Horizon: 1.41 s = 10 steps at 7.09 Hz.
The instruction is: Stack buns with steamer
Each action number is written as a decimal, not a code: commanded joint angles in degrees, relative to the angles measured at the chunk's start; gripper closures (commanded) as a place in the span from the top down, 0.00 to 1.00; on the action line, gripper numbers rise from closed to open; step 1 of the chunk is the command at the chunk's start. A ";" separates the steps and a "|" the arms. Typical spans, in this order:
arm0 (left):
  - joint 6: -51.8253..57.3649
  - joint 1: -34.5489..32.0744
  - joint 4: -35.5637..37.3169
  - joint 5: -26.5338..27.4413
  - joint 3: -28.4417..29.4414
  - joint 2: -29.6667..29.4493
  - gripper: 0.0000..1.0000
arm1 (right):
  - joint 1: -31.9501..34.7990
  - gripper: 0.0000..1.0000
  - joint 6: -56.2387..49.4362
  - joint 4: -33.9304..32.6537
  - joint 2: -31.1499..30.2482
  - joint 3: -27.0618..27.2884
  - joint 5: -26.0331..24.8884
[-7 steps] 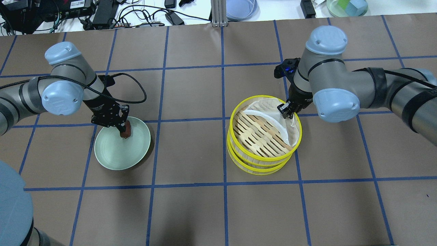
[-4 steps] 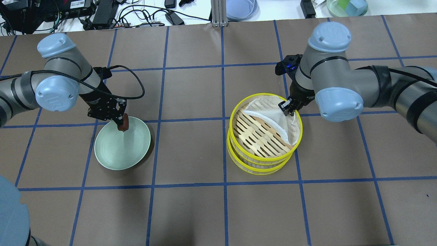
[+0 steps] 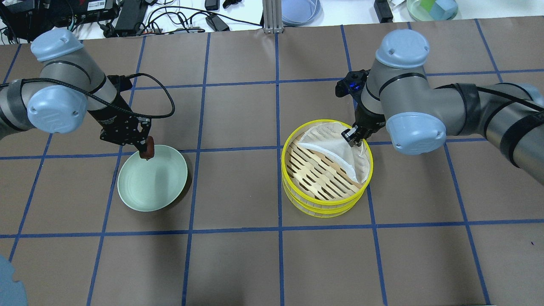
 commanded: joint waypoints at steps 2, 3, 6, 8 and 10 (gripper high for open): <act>-0.20 -0.03 -3.79 -0.11 1.54 1.83 0.00 | 0.92 0.00 0.60 -0.41 0.50 -0.86 -2.21; -0.20 -0.03 -3.79 -0.19 1.54 1.83 0.00 | 0.83 0.00 0.60 -1.19 0.50 -0.86 -2.82; -0.03 -0.03 -3.79 -0.28 1.63 1.83 0.00 | -0.05 0.00 4.08 -0.42 0.15 -0.86 -2.39; -0.03 -0.03 -3.79 -0.20 1.54 1.83 0.00 | -0.13 0.00 4.90 -0.06 -0.03 -0.95 2.94; 0.15 -0.03 -3.79 -0.02 1.54 1.83 0.00 | -2.75 0.00 -2.43 -0.24 0.15 -0.95 3.51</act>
